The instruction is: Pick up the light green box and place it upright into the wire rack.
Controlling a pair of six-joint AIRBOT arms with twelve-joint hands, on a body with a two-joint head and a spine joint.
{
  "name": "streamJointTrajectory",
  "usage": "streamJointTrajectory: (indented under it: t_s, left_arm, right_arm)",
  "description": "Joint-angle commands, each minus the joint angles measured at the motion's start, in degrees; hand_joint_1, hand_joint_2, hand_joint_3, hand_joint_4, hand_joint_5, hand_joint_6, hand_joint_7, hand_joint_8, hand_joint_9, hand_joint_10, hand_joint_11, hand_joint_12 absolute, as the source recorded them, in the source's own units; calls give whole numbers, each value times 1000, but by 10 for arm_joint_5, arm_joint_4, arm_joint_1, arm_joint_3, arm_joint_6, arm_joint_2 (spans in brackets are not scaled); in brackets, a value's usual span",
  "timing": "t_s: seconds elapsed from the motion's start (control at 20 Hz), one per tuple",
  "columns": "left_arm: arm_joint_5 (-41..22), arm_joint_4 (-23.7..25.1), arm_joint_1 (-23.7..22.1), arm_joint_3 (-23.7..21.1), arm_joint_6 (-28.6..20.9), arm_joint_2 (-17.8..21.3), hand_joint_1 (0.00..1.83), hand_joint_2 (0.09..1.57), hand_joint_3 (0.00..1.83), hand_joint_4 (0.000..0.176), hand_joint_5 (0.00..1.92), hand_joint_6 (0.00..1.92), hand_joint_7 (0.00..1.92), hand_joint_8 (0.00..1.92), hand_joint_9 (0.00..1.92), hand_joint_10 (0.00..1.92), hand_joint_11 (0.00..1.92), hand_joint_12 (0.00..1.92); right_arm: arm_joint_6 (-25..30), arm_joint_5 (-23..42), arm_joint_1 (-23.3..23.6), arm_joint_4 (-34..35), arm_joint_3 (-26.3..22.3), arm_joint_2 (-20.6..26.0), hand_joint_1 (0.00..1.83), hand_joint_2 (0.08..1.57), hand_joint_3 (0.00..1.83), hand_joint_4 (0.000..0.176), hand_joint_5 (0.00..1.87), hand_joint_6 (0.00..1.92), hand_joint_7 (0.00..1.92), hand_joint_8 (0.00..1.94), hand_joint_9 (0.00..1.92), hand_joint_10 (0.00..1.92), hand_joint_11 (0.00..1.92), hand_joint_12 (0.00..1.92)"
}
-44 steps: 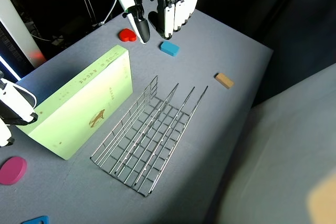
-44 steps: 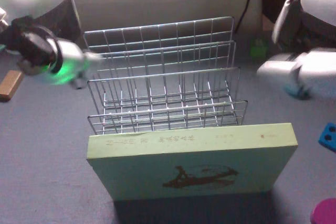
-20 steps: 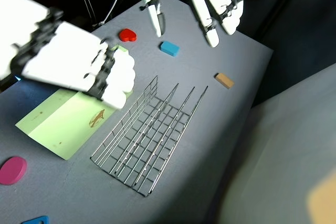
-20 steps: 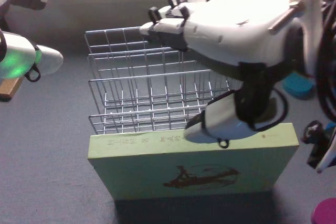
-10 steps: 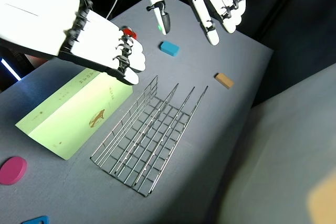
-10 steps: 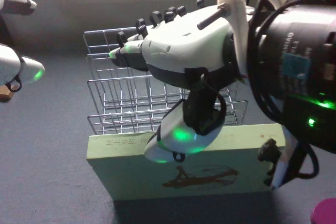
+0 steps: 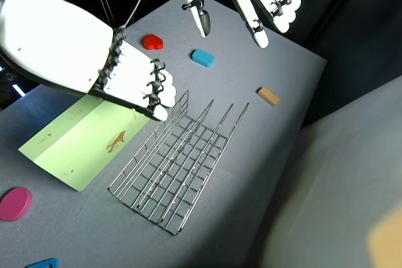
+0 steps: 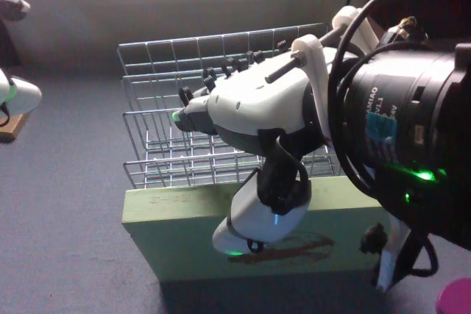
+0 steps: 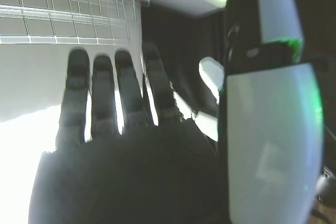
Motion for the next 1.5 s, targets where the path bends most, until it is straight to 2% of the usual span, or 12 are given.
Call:
streamJointTrajectory:
  t_s: [0.0, 0.55, 0.7, 0.8, 0.85, 0.9, 0.95, 1.2, 1.25, 1.3, 1.35, 1.45]
  left_arm:
    - [-9, 47, -8, 2, 5, 1, 258, 1110, 0, 108, 358, 2, 221, 2, 246, 2, 0, 759]
    - [6, 47, -8, 2, -1, 1, 258, 1110, 0, 107, 367, 4, 222, 1, 247, 2, 0, 752]
    - [7, 47, -8, 2, -3, 1, 258, 1112, 0, 107, 365, 2, 222, 0, 246, 1, 0, 735]
    - [8, 47, -8, 2, -9, 1, 258, 1112, 0, 107, 365, 2, 222, 0, 246, 1, 0, 735]
    - [8, 47, -8, 2, -9, 1, 258, 1112, 0, 107, 366, 2, 221, 0, 246, 1, 0, 735]
    - [10, 47, -8, 2, -10, 1, 258, 1112, 0, 107, 366, 2, 221, 0, 246, 1, 0, 735]
    - [10, 47, -8, 2, -10, 1, 259, 1115, 1, 108, 366, 1, 224, 1, 239, 1, 0, 759]
    - [17, 47, -9, 2, -12, 1, 264, 1119, 1, 108, 367, 1, 225, 0, 245, 2, 0, 781]
    - [17, 47, -9, 2, -12, 1, 269, 1116, 0, 108, 367, 1, 225, 0, 244, 2, 0, 783]
    - [17, 47, -9, 2, -12, 1, 273, 1119, 1, 108, 368, 1, 225, 0, 245, 2, 0, 781]
    - [17, 47, -9, 2, -12, 1, 275, 1122, 2, 108, 373, 3, 229, 2, 245, 2, 0, 778]
    - [17, 47, -9, 2, -12, 1, 284, 1121, 1, 107, 387, 7, 237, 4, 249, 3, 0, 772]
  right_arm:
    - [7, 17, 3, -41, 1, -1, 812, 911, 0, 37, 141, 9, 44, 2, 3, 0, 0, 337]
    - [37, 17, -28, -41, 10, -6, 811, 914, 2, 30, 134, 3, 40, 0, 6, 1, 0, 345]
    - [37, 18, -37, -43, 10, -7, 832, 906, 0, 13, 227, 18, 128, 12, 74, 13, 0, 587]
    - [37, 18, -37, -49, 10, -7, 832, 906, 0, 13, 227, 18, 128, 12, 74, 13, 0, 587]
    - [37, 18, -37, -52, 11, -7, 859, 938, 4, 0, 309, 17, 299, 15, 223, 26, 0, 873]
    - [37, 17, -36, -53, 11, -7, 859, 938, 4, 0, 309, 17, 299, 15, 223, 26, 0, 873]
    - [37, 15, -34, -53, 11, -7, 1105, 1050, 11, 0, 450, 14, 505, 8, 516, 47, 183, 1167]
    - [37, 10, -28, -58, 12, -5, 1166, 1136, 7, 0, 727, 34, 815, 49, 800, 77, 415, 1210]
    - [37, 10, -27, -59, 12, -5, 1293, 1158, 4, 0, 805, 33, 843, 970, 874, 123, 509, 1209]
    - [37, 9, -26, -60, 12, -4, 1347, 1180, 0, 0, 760, 893, 911, 1112, 825, 1128, 598, 1293]
    - [37, 9, -24, -60, 12, -4, 1352, 1186, 1, 0, 747, 1070, 896, 1208, 761, 1383, 649, 1367]
    - [37, 8, -20, -60, 12, -2, 1367, 1154, 0, 0, 838, 978, 945, 1127, 835, 1385, 748, 1419]
